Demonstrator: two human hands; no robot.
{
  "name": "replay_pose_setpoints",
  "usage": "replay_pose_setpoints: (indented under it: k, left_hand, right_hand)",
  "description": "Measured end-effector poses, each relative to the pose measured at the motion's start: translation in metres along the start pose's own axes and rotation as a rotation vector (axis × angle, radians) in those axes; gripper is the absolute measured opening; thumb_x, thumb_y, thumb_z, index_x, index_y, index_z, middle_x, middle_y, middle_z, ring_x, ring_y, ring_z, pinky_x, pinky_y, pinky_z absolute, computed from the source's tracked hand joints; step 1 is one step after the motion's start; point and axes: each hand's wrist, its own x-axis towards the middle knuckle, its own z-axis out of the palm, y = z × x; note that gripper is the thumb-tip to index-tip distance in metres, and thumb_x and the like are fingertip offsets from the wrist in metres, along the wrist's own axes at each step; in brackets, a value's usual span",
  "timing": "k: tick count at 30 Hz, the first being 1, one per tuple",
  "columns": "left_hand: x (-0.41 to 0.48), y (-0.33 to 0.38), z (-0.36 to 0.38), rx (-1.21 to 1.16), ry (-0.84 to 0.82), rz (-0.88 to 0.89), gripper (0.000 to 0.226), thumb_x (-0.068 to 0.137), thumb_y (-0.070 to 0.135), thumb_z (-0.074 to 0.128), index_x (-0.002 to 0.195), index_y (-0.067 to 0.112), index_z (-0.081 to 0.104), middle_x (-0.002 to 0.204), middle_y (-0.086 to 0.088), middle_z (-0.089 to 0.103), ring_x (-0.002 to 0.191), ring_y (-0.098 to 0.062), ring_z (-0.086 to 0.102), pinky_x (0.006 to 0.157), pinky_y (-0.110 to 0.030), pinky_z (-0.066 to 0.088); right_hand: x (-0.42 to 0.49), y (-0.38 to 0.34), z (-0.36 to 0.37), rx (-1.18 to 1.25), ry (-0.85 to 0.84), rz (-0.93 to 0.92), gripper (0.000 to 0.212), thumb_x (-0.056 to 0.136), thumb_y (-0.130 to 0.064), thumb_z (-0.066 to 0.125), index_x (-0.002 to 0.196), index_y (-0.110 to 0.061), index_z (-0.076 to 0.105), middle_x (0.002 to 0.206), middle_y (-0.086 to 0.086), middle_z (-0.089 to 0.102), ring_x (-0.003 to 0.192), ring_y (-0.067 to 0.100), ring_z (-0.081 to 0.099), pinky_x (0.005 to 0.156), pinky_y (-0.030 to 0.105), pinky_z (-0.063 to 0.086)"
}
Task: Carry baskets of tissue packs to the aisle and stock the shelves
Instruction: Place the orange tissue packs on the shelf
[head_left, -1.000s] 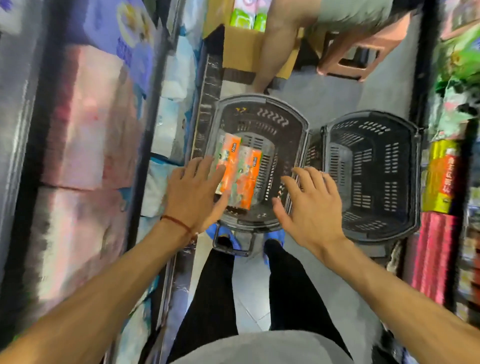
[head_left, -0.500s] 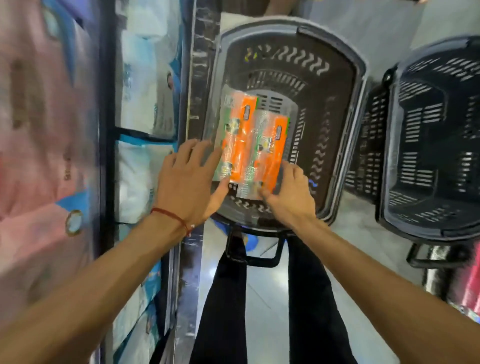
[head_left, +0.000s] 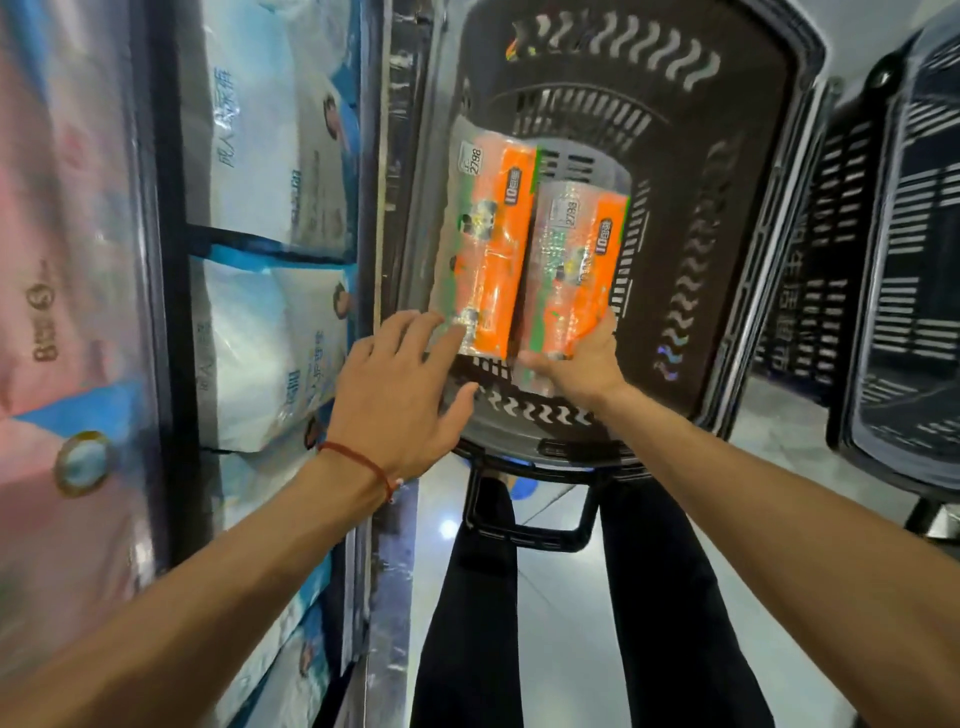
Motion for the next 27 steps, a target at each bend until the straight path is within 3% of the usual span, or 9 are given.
replay_pose_setpoints:
  k: [3, 5, 7, 10, 13, 15, 21, 24, 27]
  left_hand:
    - [0.003, 0.005, -0.003, -0.009, -0.023, 0.007, 0.058, 0.092, 0.052, 0.047, 0.139, 0.018, 0.052, 0.139, -0.006, 0.052, 0.131, -0.029, 0.046, 0.087, -0.044, 0.05]
    - [0.005, 0.008, -0.003, -0.016, -0.033, 0.012, 0.058, 0.092, 0.052, 0.047, 0.139, 0.018, 0.051, 0.139, -0.006, 0.052, 0.13, -0.028, 0.045, 0.089, -0.045, 0.051]
    - [0.009, 0.013, -0.002, -0.024, -0.05, 0.014, 0.059, 0.093, 0.053, 0.045, 0.14, 0.018, 0.05, 0.14, -0.006, 0.051, 0.13, -0.028, 0.045, 0.091, -0.047, 0.052]
    - [0.019, 0.022, 0.003, -0.016, -0.072, 0.029, 0.057, 0.095, 0.053, 0.048, 0.141, 0.02, 0.048, 0.144, -0.004, 0.05, 0.131, -0.027, 0.045, 0.094, -0.046, 0.052]
    - [0.031, 0.031, 0.008, -0.014, -0.087, 0.061, 0.057, 0.095, 0.053, 0.049, 0.143, 0.021, 0.048, 0.145, -0.003, 0.049, 0.132, -0.026, 0.046, 0.094, -0.045, 0.05]
    - [0.038, 0.036, 0.01, -0.011, -0.091, 0.078, 0.056, 0.095, 0.052, 0.05, 0.143, 0.022, 0.048, 0.144, -0.002, 0.05, 0.132, -0.026, 0.046, 0.093, -0.045, 0.051]
    - [0.061, 0.042, 0.008, -0.112, -0.092, 0.099, 0.052, 0.097, 0.045, 0.052, 0.143, 0.02, 0.05, 0.142, -0.001, 0.053, 0.127, -0.022, 0.049, 0.095, -0.04, 0.052]
    - [0.078, 0.039, 0.012, -0.332, -0.123, 0.004, 0.05, 0.099, 0.04, 0.053, 0.146, 0.027, 0.046, 0.144, 0.004, 0.048, 0.126, -0.016, 0.049, 0.094, -0.035, 0.05]
    - [0.101, 0.037, 0.011, -0.662, -0.144, -0.104, 0.051, 0.097, 0.028, 0.061, 0.146, 0.028, 0.047, 0.146, 0.004, 0.047, 0.129, -0.015, 0.05, 0.105, -0.042, 0.049]
  right_hand:
    - [-0.002, 0.003, -0.022, 0.118, 0.052, 0.055, 0.112, 0.069, -0.022, 0.095, 0.154, -0.019, 0.022, 0.144, 0.01, 0.048, 0.132, 0.03, 0.053, 0.11, 0.054, 0.051]
    - [0.0, 0.006, -0.035, 0.163, 0.086, 0.066, 0.1, 0.07, -0.015, 0.086, 0.15, -0.017, 0.027, 0.137, 0.008, 0.053, 0.127, 0.029, 0.054, 0.109, 0.055, 0.05]
    - [0.002, 0.009, -0.043, 0.2, 0.102, 0.107, 0.106, 0.068, -0.024, 0.083, 0.155, -0.015, 0.022, 0.139, 0.008, 0.053, 0.128, 0.032, 0.053, 0.112, 0.057, 0.047]
    - [0.006, 0.011, -0.047, 0.196, 0.039, 0.148, 0.145, 0.058, -0.052, 0.098, 0.164, -0.017, 0.007, 0.167, 0.013, 0.032, 0.151, 0.033, 0.035, 0.126, 0.055, 0.031]
    - [0.01, 0.011, -0.044, 0.088, 0.098, 0.157, 0.156, 0.059, -0.051, 0.1, 0.164, -0.013, -0.009, 0.172, 0.018, 0.011, 0.158, 0.038, 0.018, 0.129, 0.053, 0.022]
    - [0.009, 0.009, -0.038, 0.008, 0.164, 0.178, 0.155, 0.061, -0.047, 0.1, 0.163, -0.013, -0.01, 0.171, 0.021, 0.013, 0.157, 0.04, 0.022, 0.126, 0.053, 0.028]
    - [0.008, 0.017, -0.036, 0.029, 0.297, 0.077, 0.137, 0.065, -0.036, 0.101, 0.163, -0.014, 0.008, 0.156, 0.018, 0.043, 0.141, 0.038, 0.048, 0.115, 0.05, 0.045]
    - [-0.002, 0.01, -0.043, 0.016, 0.366, -0.007, 0.123, 0.06, -0.034, 0.1, 0.156, -0.02, 0.023, 0.137, 0.009, 0.053, 0.127, 0.033, 0.056, 0.105, 0.054, 0.053]
    - [-0.021, -0.002, -0.053, -0.04, 0.408, -0.09, 0.115, 0.059, -0.037, 0.094, 0.152, -0.028, 0.027, 0.126, 0.004, 0.052, 0.118, 0.03, 0.056, 0.096, 0.055, 0.056]
